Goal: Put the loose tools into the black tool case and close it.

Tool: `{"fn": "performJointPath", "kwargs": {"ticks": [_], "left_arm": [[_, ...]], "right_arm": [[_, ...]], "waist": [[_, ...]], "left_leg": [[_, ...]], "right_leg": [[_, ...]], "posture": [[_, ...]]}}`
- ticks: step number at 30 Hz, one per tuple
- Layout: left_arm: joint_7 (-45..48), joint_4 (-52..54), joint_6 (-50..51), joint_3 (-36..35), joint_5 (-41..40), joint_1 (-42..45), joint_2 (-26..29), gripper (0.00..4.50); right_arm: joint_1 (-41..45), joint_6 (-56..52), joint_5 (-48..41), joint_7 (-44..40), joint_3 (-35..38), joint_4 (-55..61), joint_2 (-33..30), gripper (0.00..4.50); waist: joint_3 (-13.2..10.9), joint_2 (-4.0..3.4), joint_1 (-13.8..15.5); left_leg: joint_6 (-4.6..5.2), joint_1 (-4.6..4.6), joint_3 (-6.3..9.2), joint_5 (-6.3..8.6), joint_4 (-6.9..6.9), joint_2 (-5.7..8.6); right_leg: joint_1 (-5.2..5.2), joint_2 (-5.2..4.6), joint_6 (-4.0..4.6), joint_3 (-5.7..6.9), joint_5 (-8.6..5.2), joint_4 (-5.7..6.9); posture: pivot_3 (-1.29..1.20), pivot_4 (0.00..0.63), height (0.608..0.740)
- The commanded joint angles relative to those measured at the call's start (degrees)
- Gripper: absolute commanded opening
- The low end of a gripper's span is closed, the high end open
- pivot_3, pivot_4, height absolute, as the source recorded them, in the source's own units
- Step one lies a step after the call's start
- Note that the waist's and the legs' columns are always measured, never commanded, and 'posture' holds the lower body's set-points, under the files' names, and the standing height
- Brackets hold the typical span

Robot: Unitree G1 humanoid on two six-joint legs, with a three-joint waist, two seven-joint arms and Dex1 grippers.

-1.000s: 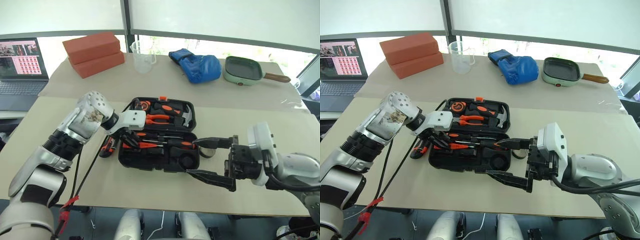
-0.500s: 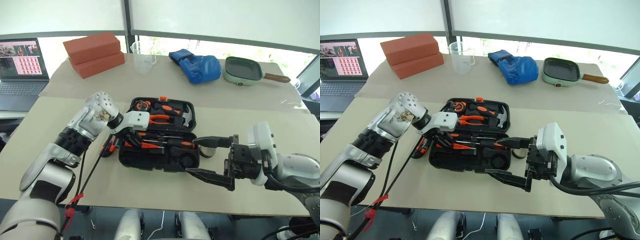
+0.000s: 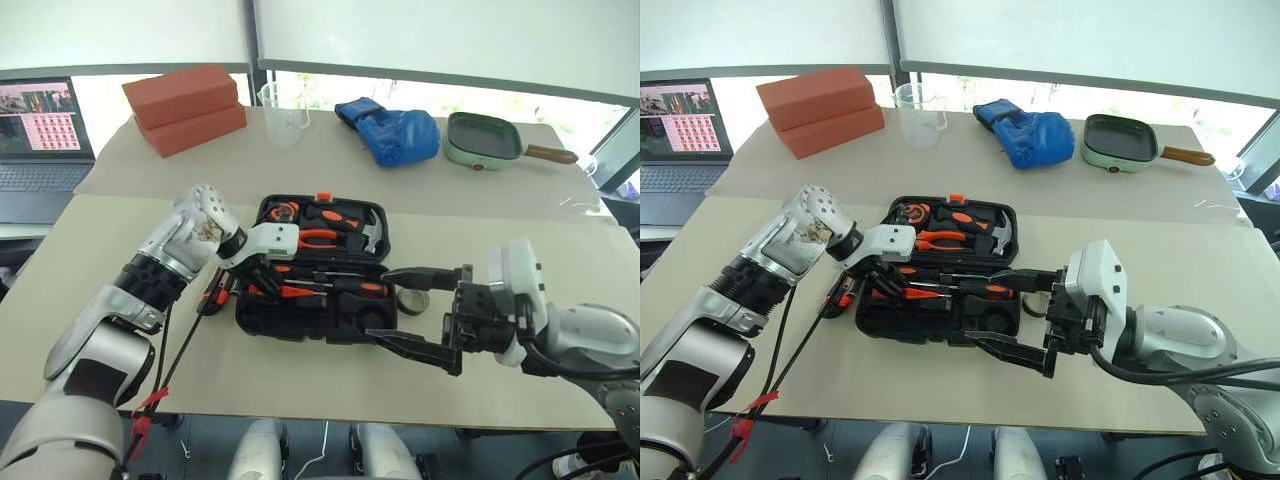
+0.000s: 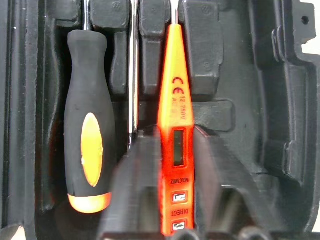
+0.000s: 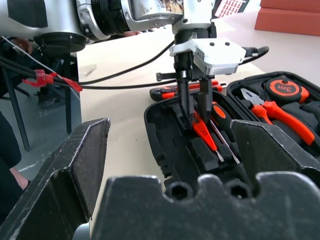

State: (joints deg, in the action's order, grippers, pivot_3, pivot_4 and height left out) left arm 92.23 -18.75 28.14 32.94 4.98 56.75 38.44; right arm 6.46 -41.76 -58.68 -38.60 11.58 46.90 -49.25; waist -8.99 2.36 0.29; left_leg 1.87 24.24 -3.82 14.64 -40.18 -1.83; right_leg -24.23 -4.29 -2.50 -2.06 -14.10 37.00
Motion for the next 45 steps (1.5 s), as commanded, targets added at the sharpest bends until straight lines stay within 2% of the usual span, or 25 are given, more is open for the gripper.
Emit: {"fn": "performJointPath", "kwargs": {"ticks": [1,4,7,10,11,12,14,19,20,25,38,45], "left_arm": [[0.3,3.4,4.0,-0.3,-6.1,2.4,3.8,2.81],[0.3,6.3,6.9,-1.7,-13.5,3.5,8.2,3.77],[0.3,8.4,6.5,-3.7,-19.2,3.1,11.9,3.77],[-1.0,7.3,2.4,-10.6,-20.8,-1.3,11.1,3.77],[-2.9,7.2,0.7,-13.1,-21.5,-3.9,10.3,3.23],[-4.7,7.2,-1.6,-15.4,-22.2,-6.3,9.2,3.06],[-8.4,7.5,-4.1,-19.0,-23.1,-10.2,6.5,2.30],[-14.5,7.7,-11.9,-20.4,-19.7,-17.0,2.2,0.29],[-15.7,7.2,-12.9,-20.7,-19.5,-17.5,1.2,0.06],[-20.4,4.5,-16.2,-21.2,-17.2,-18.0,-2.1,0.06],[-19.4,8.7,-17.5,-21.4,-17.9,-23.2,-3.3,0.06],[-20.0,6.1,-20.4,-20.3,-15.1,-23.2,-4.0,0.06]], "right_arm": [[0.3,0.0,-1.4,0.3,0.2,1.4,-0.5,4.50],[-0.7,0.1,-1.4,-0.1,0.3,1.0,-0.5,4.50],[-1.2,0.3,-1.0,-0.6,0.4,0.5,-0.8,4.50],[-1.1,0.3,-0.7,-0.9,0.5,0.1,-1.1,4.50],[-1.1,0.3,-0.1,-1.1,0.4,0.0,-1.5,4.50],[-1.1,0.4,0.6,-1.4,0.2,-0.1,-1.8,4.50],[-1.1,0.5,1.0,-1.8,0.1,-0.4,-2.2,4.50],[-0.3,0.2,0.4,-2.6,0.6,-1.4,-2.7,4.50],[-0.1,0.1,0.3,-2.8,0.7,-1.6,-2.8,4.50],[0.9,-0.3,-0.4,-3.3,0.4,-2.2,-3.2,4.50],[1.7,-0.9,0.1,-3.9,-0.5,-3.1,-3.2,4.50],[1.7,-1.0,0.0,-3.3,-0.8,-2.9,-2.8,4.50]], "waist": [[0.0,0.00,0.0],[0.0,0.00,-0.1],[0.0,-0.01,-0.1],[0.0,-0.01,0.3],[0.0,-0.05,0.3],[0.0,-0.07,0.3],[0.0,-0.07,0.3],[0.0,-0.05,0.4],[0.0,-0.05,0.5],[0.0,-0.05,0.4],[0.0,-0.06,0.5],[0.0,-0.06,0.4]], "left_leg": [[0.00,0.00,0.00,0.00,0.00,0.00],[0.00,0.03,0.02,0.00,-0.01,-0.03],[0.00,0.02,0.04,0.00,-0.01,-0.05],[0.00,0.01,0.04,0.00,-0.04,-0.04],[0.00,0.01,0.04,0.00,-0.07,-0.03],[0.00,-0.01,0.03,0.00,-0.08,-0.03],[0.02,-0.03,0.02,0.01,-0.08,-0.04],[0.02,0.05,0.04,0.01,-0.16,-0.02],[0.02,0.05,0.05,0.01,-0.16,-0.01],[0.02,0.03,0.05,0.01,-0.18,0.01],[0.03,0.02,0.04,0.02,-0.17,-0.02],[0.03,0.01,0.04,0.02,-0.16,-0.01]], "right_leg": [[0.00,0.00,0.00,0.00,0.00,0.01],[-0.04,-0.01,0.00,0.00,0.00,0.04],[-0.02,-0.05,0.00,0.00,0.00,0.03],[0.00,-0.07,-0.02,0.02,-0.01,0.05],[0.02,-0.07,-0.02,0.03,-0.01,0.05],[0.04,-0.09,-0.02,0.02,-0.01,0.04],[0.05,-0.09,-0.03,0.01,-0.01,0.04],[0.04,-0.10,-0.04,0.05,0.00,0.06],[0.04,-0.09,-0.04,0.05,0.00,0.05],[0.07,-0.10,-0.06,0.05,0.01,0.05],[0.08,-0.12,-0.07,0.03,0.02,0.05],[0.08,-0.10,-0.07,0.03,0.02,0.05]], "posture": [[0.00,0.150,0.738],[0.00,0.150,0.738],[0.00,0.150,0.738],[0.00,0.150,0.738],[0.00,0.150,0.738],[0.00,0.150,0.738],[0.00,0.150,0.738],[0.00,0.150,0.738],[0.00,0.150,0.738],[0.00,0.150,0.738],[0.00,0.150,0.738],[0.00,0.150,0.738]]}}
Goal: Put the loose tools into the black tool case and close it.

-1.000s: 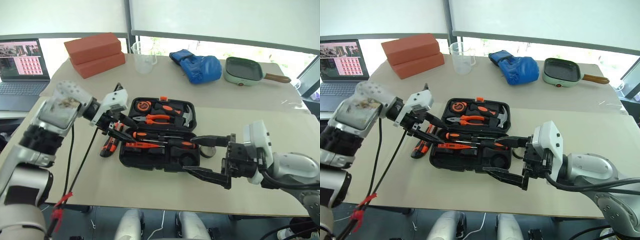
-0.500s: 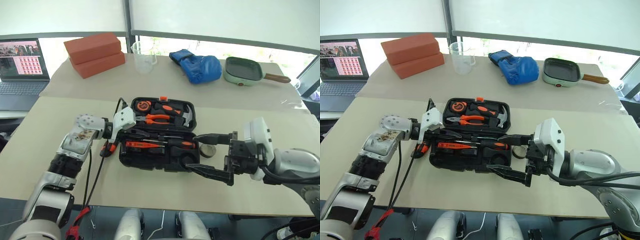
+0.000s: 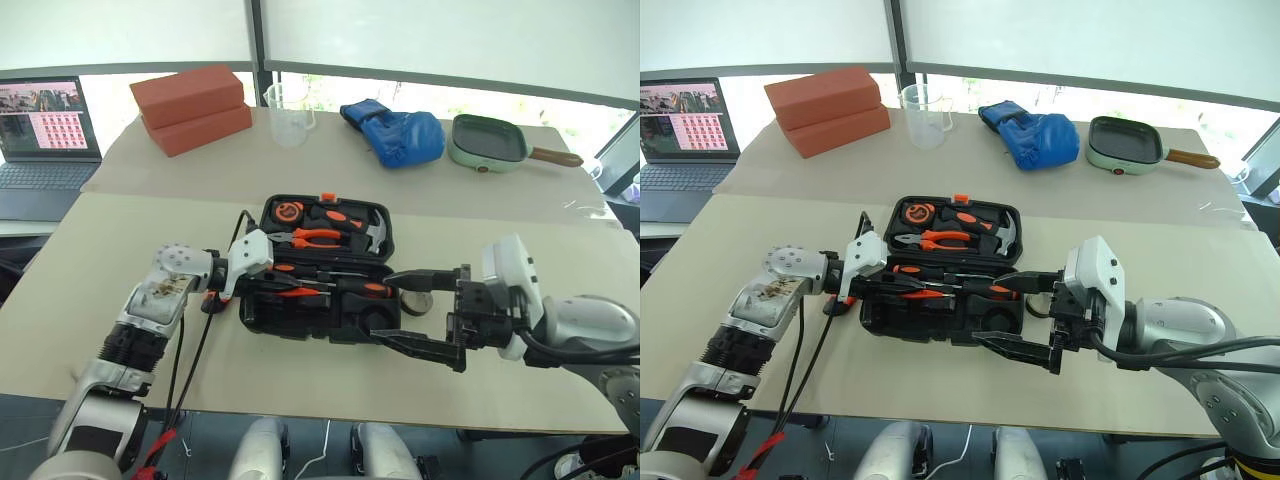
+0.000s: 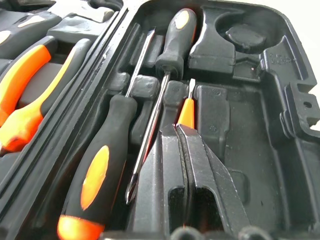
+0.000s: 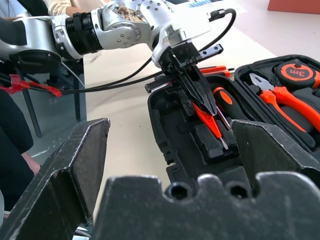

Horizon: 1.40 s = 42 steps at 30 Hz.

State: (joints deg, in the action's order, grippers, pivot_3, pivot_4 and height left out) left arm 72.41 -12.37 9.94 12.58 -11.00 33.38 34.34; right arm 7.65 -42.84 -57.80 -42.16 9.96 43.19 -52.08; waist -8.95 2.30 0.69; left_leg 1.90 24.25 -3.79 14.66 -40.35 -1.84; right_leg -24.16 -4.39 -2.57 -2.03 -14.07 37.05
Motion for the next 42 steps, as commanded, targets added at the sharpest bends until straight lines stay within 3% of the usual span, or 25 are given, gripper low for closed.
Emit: {"fn": "performJointPath", "kwargs": {"ticks": [1,20,22,25,26,29,33,35,37,39,42], "left_arm": [[0.1,-0.4,-2.4,0.2,1.1,0.1,0.1,0.06],[-0.6,-5.4,-7.4,1.3,5.4,-3.1,1.2,0.06],[-1.2,-4.1,-5.6,-0.3,4.4,-3.0,2.2,0.06],[-0.5,2.8,5.0,-5.9,-2.9,-3.5,5.4,0.06],[-0.6,5.6,9.7,-8.4,-6.1,-3.7,6.7,0.57],[-3.1,13.9,22.7,-17.8,-15.5,-5.8,11.0,1.53],[-9.7,19.4,34.2,-30.9,-21.6,-12.3,15.2,2.95],[-12.7,20.8,36.4,-36.4,-20.4,-18.8,17.3,3.64],[-14.9,21.9,36.3,-37.4,-15.6,-26.6,20.9,4.39],[-16.7,22.9,35.9,-38.1,-11.3,-34.0,24.0,4.46],[-20.0,25.2,41.4,-39.2,-14.6,-32.0,23.9,4.46]], "right_arm": [[0.5,0.1,-0.9,0.3,0.8,0.9,0.0,4.50],[0.5,0.1,-1.5,0.1,1.4,0.1,-0.5,4.50],[0.9,0.2,-1.4,-0.1,0.8,0.1,-0.3,4.50],[2.0,0.3,-1.3,-0.8,-0.4,-0.4,0.1,4.50],[2.3,0.3,-1.1,-1.2,-0.8,-0.7,0.2,4.50],[3.5,0.7,0.1,-2.9,-2.5,-2.4,0.5,4.50],[5.7,1.3,1.8,-6.0,-5.3,-4.8,1.3,4.50],[7.3,1.8,3.0,-7.9,-7.2,-6.4,2.1,4.50],[9.2,2.3,4.5,-9.2,-8.8,-8.2,3.1,4.50],[11.0,2.8,6.0,-10.7,-10.3,-10.2,4.1,4.50],[12.1,3.6,8.0,-12.8,-11.5,-11.8,5.0,4.50]], "waist": [[0.0,0.00,0.0],[0.3,-0.09,0.0],[0.3,-0.09,-0.1],[0.3,-0.08,-0.5],[0.3,-0.08,-0.8],[0.2,-0.05,-1.4],[0.2,-0.07,-1.5],[0.2,-0.07,-1.8],[0.2,-0.08,-1.8],[0.2,-0.06,-1.7],[0.2,0.02,-0.4]], "left_leg": [[0.00,0.00,0.00,0.00,0.00,0.00],[0.00,-0.17,0.00,0.00,0.01,-0.03],[0.00,-0.20,0.00,0.00,0.01,-0.03],[0.00,-0.20,-0.01,0.00,0.01,-0.07],[0.00,-0.19,-0.01,0.00,0.02,-0.10],[0.00,-0.09,0.01,0.00,0.05,-0.16],[0.00,-0.09,0.02,0.00,0.05,-0.12],[0.00,-0.13,0.01,0.01,0.10,-0.13],[-0.01,-0.24,-0.03,0.00,0.24,-0.12],[-0.04,-0.29,-0.04,-0.01,0.33,-0.13],[-0.10,-0.43,-0.11,-0.05,0.50,-0.11]], "right_leg": [[0.00,0.00,0.00,0.00,0.00,0.00],[0.16,0.00,0.00,-0.01,0.00,0.01],[0.19,0.00,0.00,-0.02,0.00,0.01],[0.16,0.04,0.01,-0.04,0.00,0.03],[0.13,0.06,0.02,-0.05,0.01,0.04],[-0.03,0.07,0.03,-0.04,0.01,0.08],[0.01,-0.03,0.01,-0.02,0.00,0.03],[0.01,-0.03,0.01,-0.04,0.00,0.03],[0.03,-0.02,0.02,-0.08,0.00,0.02],[0.00,-0.02,0.07,-0.07,-0.02,0.02],[0.06,-0.08,0.13,-0.03,-0.04,0.00]], "posture": [[0.00,0.150,0.738],[0.00,0.150,0.738],[0.00,0.150,0.738],[0.00,0.150,0.738],[0.00,0.150,0.738],[0.00,0.150,0.738],[0.00,0.150,0.738],[0.00,0.150,0.738],[0.00,0.150,0.738],[0.00,0.150,0.738],[0.00,0.150,0.738]]}}
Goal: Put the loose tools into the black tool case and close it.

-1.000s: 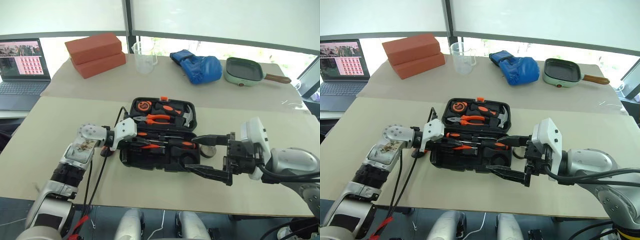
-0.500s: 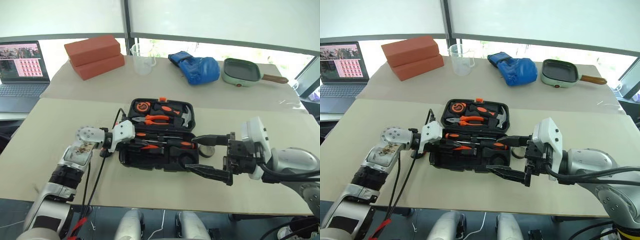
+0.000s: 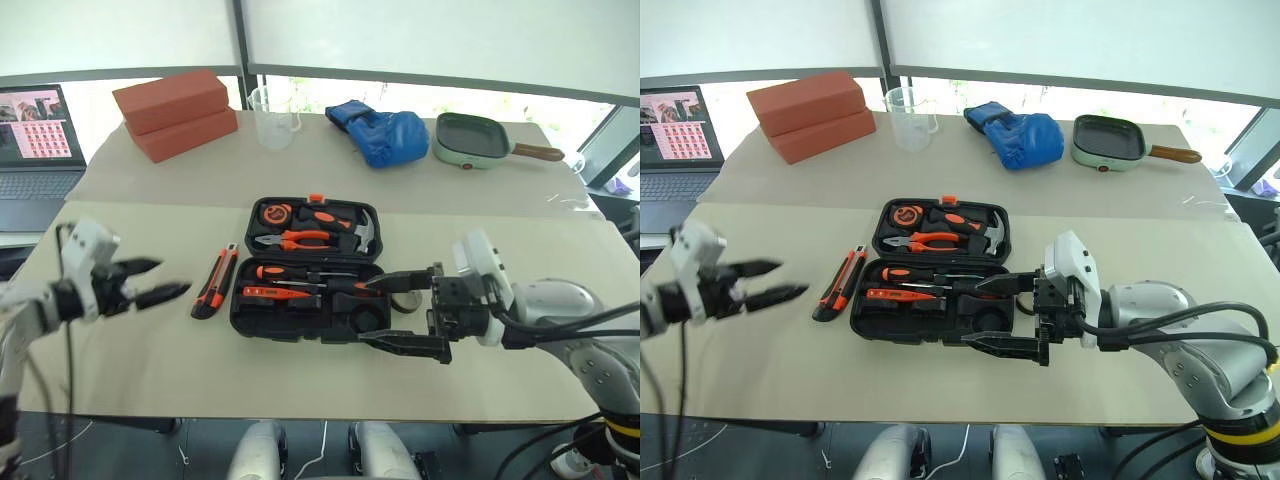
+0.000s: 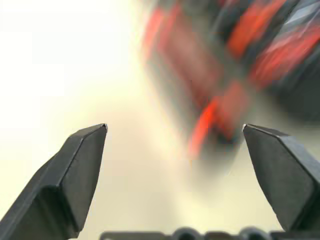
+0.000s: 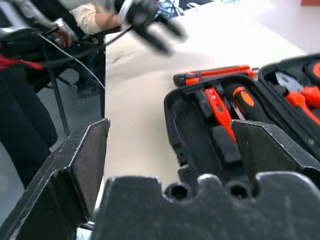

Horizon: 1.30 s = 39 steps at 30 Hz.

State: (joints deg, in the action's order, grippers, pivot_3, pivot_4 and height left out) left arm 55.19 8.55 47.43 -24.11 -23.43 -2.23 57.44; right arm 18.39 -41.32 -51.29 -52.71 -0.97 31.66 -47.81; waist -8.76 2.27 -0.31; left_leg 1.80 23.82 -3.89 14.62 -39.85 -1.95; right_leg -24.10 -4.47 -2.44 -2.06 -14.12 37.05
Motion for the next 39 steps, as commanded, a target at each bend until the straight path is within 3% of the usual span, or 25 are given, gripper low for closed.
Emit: {"fn": "performJointPath", "kwargs": {"ticks": [1,8,12,20,28,37,39], "left_arm": [[-3.5,5.1,5.7,-1.9,-3.2,5.3,0.9,4.46],[-6.9,6.9,23.1,13.0,-5.7,21.1,5.4,4.46],[-7.5,3.0,28.1,20.1,-6.7,32.6,2.1,4.46],[-8.5,-16.1,24.1,41.1,4.2,49.6,-5.4,4.46],[-5.2,-22.0,23.1,46.0,6.2,53.7,-10.8,4.46],[-2.7,-21.6,22.7,49.7,8.9,52.6,-11.2,4.46],[-2.0,-21.4,22.3,50.5,9.4,51.8,-11.5,3.93]], "right_arm": [[1.4,2.2,2.0,-2.7,-0.7,-0.5,0.8,4.50],[-1.4,5.3,7.5,-3.6,-0.9,1.1,1.0,4.50],[-4.1,6.1,9.0,-2.6,-0.2,3.4,1.3,4.50],[-11.0,5.0,8.7,3.1,1.8,10.0,3.1,4.50],[-13.4,4.4,8.1,5.4,4.1,12.2,2.5,4.50],[-14.1,4.6,7.7,5.9,4.9,12.4,2.1,4.50],[-14.1,5.4,9.1,5.1,4.5,12.1,1.4,4.50]], "waist": [[0.0,0.07,1.4],[0.0,0.12,1.8],[0.0,0.14,1.1],[0.0,0.16,0.8],[0.0,0.17,1.0],[0.0,0.12,1.2],[0.1,0.09,1.1]], "left_leg": [[-0.03,0.00,0.03,-0.02,-0.02,-0.01],[-0.03,0.01,0.03,-0.05,0.02,0.08],[-0.05,0.05,0.03,-0.07,0.02,0.12],[-0.05,0.04,-0.02,-0.08,0.01,0.19],[-0.04,0.13,-0.01,-0.08,-0.03,0.19],[-0.04,0.07,0.03,-0.08,-0.07,0.23],[-0.04,0.05,0.03,-0.08,-0.07,0.23]], "right_leg": [[-0.03,0.00,0.01,0.07,0.00,0.00],[0.06,-0.03,0.02,0.11,0.02,-0.03],[0.00,0.12,0.06,0.09,0.00,0.04],[-0.02,0.16,0.05,-0.02,-0.01,0.03],[-0.05,0.14,0.04,-0.02,-0.01,0.02],[0.04,0.10,0.02,-0.01,-0.01,0.03],[0.06,0.09,0.01,-0.02,-0.02,0.03]], "posture": [[0.00,0.150,0.738],[0.00,0.150,0.738],[0.00,0.150,0.738],[0.00,0.150,0.738],[0.00,0.150,0.738],[0.00,0.150,0.738],[0.00,0.150,0.738]]}}
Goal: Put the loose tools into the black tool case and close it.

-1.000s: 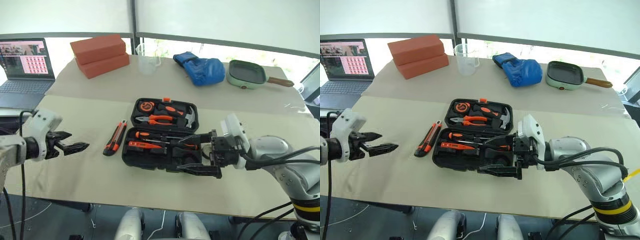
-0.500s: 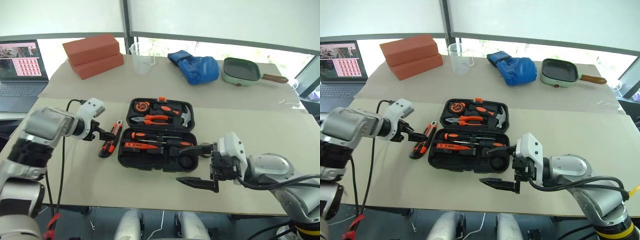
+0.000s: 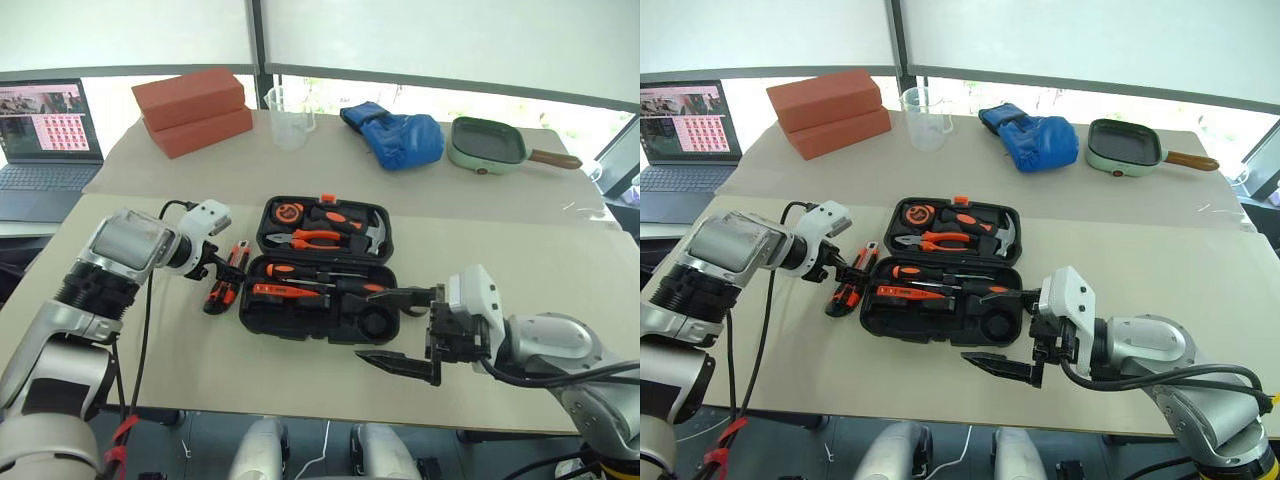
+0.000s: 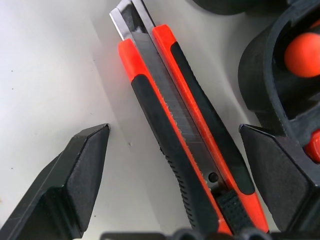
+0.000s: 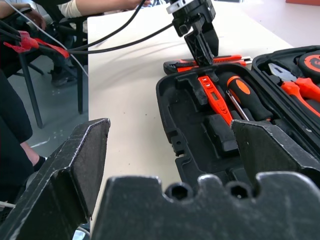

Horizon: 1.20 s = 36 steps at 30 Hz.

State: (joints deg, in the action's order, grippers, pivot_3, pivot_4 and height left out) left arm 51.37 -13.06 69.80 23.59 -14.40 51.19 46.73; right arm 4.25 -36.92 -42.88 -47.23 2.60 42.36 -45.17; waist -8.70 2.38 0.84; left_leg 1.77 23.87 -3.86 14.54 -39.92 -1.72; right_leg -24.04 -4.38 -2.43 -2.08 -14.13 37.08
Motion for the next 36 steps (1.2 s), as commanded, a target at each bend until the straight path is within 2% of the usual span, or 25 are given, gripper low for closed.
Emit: {"fn": "performJointPath", "kwargs": {"ticks": [1,5,7,15,18,20,24,28,32,36], "left_arm": [[2.1,0.4,0.0,2.9,0.4,-1.8,-1.0,3.69],[2.5,-0.1,-0.9,2.4,1.4,-2.4,-0.6,2.08],[2.7,-1.3,-2.7,1.5,2.1,-2.8,0.3,1.56],[9.1,-6.9,-23.7,-4.3,4.4,0.5,3.3,1.52],[18.2,1.1,-32.2,-5.7,1.1,1.6,3.2,1.52],[23.1,7.8,-34.5,-2.3,1.8,0.9,3.3,1.52],[26.4,14.5,-36.0,2.9,5.1,-1.0,2.0,1.52],[25.9,14.5,-37.0,5.5,9.4,-0.6,1.4,1.52],[29.5,18.2,-32.8,5.3,5.9,-1.0,0.4,1.52],[29.6,21.5,-30.4,8.5,7.7,-1.1,-1.7,1.52]], "right_arm": [[0.0,1.3,1.2,-0.6,0.9,1.3,-1.5,4.50],[0.6,1.6,1.3,-1.0,1.3,0.5,-1.7,4.50],[0.7,1.6,1.3,-1.1,1.6,0.3,-1.8,4.50],[-1.8,5.1,7.7,-3.4,-0.9,-0.5,-3.6,4.50],[-2.0,5.2,7.5,-3.8,-0.6,-0.9,-3.4,4.50],[-1.9,5.1,7.4,-3.8,-0.6,-0.9,-3.3,4.50],[-1.6,4.8,7.4,-3.8,-0.8,-0.9,-3.3,4.50],[-2.0,4.3,7.1,-3.5,-0.4,-0.2,-3.5,4.50],[-3.0,4.2,6.7,-3.1,0.2,0.2,-3.4,4.50],[-3.1,4.4,7.1,-2.6,-0.4,0.3,-3.1,4.50]], "waist": [[0.0,-0.02,0.0],[0.0,-0.04,-0.1],[0.0,-0.04,-0.1],[0.0,0.03,-0.2],[0.0,0.04,0.1],[0.0,0.06,0.8],[0.0,0.02,1.1],[0.0,0.03,0.3],[0.0,0.03,-0.2],[0.0,0.03,0.0]], "left_leg": [[0.00,-0.01,0.00,0.00,0.00,0.01],[0.00,-0.01,-0.01,0.00,0.01,0.00],[0.00,-0.02,-0.01,0.00,0.00,0.00],[0.00,0.02,-0.01,0.00,0.00,-0.02],[0.00,0.24,0.00,0.00,-0.04,-0.01],[0.02,0.50,0.07,0.01,-0.19,-0.01],[0.22,0.47,0.06,0.13,-0.38,0.02],[0.21,0.43,0.04,0.12,-0.39,0.02],[0.21,0.42,0.07,0.12,-0.39,0.00],[0.21,0.43,0.07,0.12,-0.40,0.02]], "right_leg": [[0.01,-0.01,0.00,0.00,0.00,0.00],[0.00,0.00,0.00,-0.01,0.00,0.00],[0.00,0.00,-0.01,-0.02,0.00,0.00],[-0.06,0.03,0.01,0.00,0.00,0.01],[-0.20,0.00,-0.01,0.03,0.01,-0.04],[-0.28,-0.01,-0.04,0.14,0.02,-0.08],[-0.07,-0.05,-0.22,-0.03,0.06,-0.27],[-0.12,0.08,-0.22,-0.10,0.06,-0.17],[-0.14,0.11,-0.20,-0.13,0.06,-0.11],[-0.12,0.07,-0.22,-0.12,0.05,-0.13]], "posture": [[0.00,0.150,0.738],[0.00,0.150,0.738],[0.00,0.150,0.738],[0.00,0.150,0.738],[0.00,0.150,0.738],[0.00,0.150,0.738],[0.00,0.150,0.738],[0.00,0.150,0.738],[0.00,0.150,0.738],[0.00,0.150,0.738]]}}
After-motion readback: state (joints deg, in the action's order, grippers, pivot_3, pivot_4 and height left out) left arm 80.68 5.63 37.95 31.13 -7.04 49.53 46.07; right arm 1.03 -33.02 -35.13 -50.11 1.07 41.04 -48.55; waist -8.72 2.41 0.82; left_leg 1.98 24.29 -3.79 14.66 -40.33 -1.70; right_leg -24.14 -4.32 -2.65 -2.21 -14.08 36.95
